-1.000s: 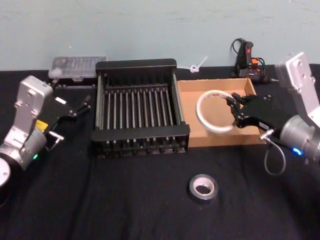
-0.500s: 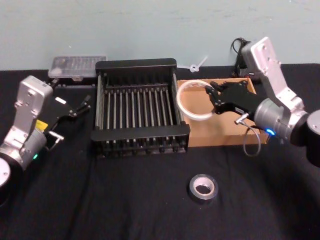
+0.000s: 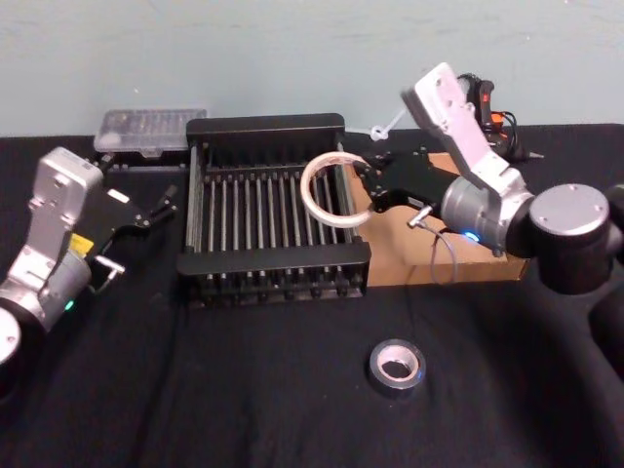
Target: Pick up the white tape and place it into the black box , Pick up the silver tape and place it into the brown box.
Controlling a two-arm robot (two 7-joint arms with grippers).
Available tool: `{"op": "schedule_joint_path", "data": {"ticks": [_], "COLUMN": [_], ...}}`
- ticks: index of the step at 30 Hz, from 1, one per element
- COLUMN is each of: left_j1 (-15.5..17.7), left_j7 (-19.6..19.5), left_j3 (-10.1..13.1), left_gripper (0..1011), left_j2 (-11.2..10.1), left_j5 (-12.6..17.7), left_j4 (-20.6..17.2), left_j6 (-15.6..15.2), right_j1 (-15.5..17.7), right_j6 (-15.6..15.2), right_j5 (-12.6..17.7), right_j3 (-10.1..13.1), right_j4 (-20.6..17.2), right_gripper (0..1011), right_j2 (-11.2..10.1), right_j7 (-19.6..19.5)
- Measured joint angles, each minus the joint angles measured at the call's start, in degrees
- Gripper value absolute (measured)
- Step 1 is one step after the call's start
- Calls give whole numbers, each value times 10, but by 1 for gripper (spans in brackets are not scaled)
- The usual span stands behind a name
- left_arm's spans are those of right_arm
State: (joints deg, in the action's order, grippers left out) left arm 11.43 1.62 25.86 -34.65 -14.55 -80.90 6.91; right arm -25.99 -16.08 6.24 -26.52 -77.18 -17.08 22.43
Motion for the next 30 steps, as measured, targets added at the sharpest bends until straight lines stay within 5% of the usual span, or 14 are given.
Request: {"op": "schedule_joint_path", "data": {"ticks": [15, 30], "left_j1": [0, 0], "left_j7": [0, 0], "left_j3": [0, 0], "left_gripper": [1001, 1001], "left_j2": [0, 0], "left_j5": [0, 0], "left_j4": [0, 0], "left_j6": [0, 0], "right_j1": [-52, -49], "right_j6": [14, 14], "right_j5": [-25, -24], "right_j3": [-31, -29], "right_j4": [76, 71], "right_gripper": [104, 104], "right_j2": [47, 44], "right_j7": [16, 16]}}
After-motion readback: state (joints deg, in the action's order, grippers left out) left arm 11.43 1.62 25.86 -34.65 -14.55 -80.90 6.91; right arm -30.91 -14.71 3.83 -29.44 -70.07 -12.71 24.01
